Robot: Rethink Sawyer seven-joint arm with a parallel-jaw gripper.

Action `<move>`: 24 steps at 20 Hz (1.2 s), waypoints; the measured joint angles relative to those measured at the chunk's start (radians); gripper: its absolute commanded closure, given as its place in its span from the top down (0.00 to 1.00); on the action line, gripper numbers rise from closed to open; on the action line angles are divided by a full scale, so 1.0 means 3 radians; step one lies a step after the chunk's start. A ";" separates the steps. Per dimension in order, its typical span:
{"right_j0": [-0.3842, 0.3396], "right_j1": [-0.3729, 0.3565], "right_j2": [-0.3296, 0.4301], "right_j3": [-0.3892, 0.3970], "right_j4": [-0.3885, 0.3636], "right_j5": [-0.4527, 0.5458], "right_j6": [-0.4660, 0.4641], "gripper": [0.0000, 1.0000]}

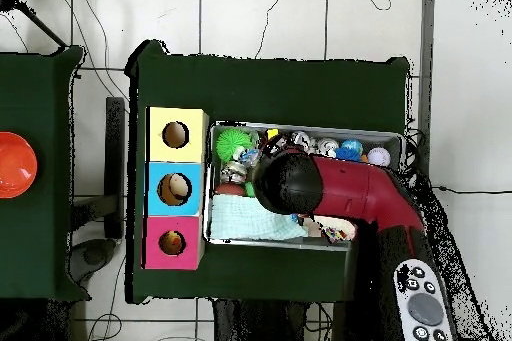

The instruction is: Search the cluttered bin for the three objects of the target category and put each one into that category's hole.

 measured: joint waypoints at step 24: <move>0.0197 0.0395 0.0187 -0.0503 -0.0437 0.0176 0.0000 1.00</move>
